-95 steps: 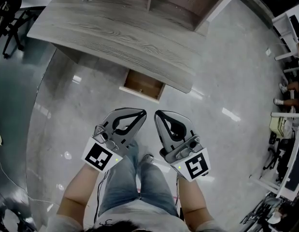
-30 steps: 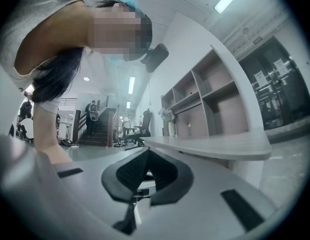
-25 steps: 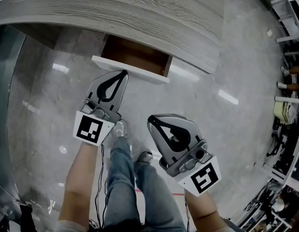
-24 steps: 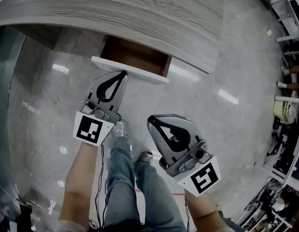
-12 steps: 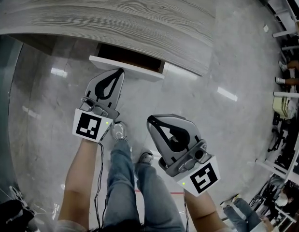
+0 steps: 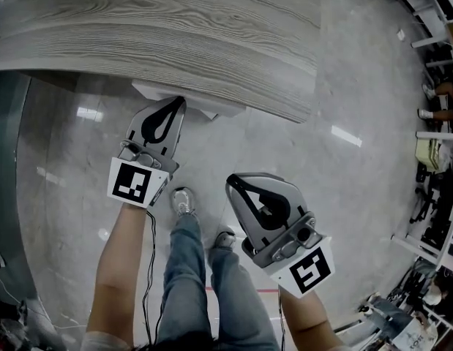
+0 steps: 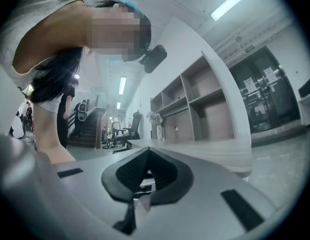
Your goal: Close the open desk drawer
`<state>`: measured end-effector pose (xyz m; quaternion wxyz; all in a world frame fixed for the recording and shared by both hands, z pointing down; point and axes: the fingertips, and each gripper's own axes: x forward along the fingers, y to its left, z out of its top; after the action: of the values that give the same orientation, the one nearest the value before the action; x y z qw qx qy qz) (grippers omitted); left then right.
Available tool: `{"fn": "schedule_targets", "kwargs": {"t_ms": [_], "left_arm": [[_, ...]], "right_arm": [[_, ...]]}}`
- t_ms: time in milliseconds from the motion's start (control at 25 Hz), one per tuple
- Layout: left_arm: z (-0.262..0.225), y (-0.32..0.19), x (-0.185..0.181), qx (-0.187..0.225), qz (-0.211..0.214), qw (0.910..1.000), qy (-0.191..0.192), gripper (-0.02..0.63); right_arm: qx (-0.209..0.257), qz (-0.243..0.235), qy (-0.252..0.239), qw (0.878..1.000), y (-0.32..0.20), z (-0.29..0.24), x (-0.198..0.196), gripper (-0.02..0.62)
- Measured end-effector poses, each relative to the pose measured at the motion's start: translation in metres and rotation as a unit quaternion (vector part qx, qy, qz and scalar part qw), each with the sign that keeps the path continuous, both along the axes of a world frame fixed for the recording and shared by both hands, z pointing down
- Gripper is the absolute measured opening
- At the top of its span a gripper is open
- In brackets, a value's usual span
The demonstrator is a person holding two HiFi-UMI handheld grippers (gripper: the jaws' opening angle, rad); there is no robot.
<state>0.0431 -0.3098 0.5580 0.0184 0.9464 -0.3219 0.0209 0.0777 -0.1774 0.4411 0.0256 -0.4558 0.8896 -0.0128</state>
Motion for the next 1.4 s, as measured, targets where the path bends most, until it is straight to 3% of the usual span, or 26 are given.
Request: {"fn": "schedule_targets", "kwargs": {"t_ms": [400,760,1400], "left_arm": [[0.000,-0.010,0.006,-0.001,0.011,0.9999,-0.007,0.011],[-0.021,0.026,0.022,0.014,0.055,0.9983,-0.016,0.011],[-0.176,0.142,0.003,0.023,0.048,0.9984,0.020,0.011]], "right_arm": [[0.000,0.007,-0.002,1.000,-0.007,0.001,0.004,0.008],[0.011,-0.007,-0.006,1.000,0.000,-0.012,-0.005,0.008],[0.015,-0.038,-0.015,0.999,0.052,-0.113,-0.016,0.008]]}}
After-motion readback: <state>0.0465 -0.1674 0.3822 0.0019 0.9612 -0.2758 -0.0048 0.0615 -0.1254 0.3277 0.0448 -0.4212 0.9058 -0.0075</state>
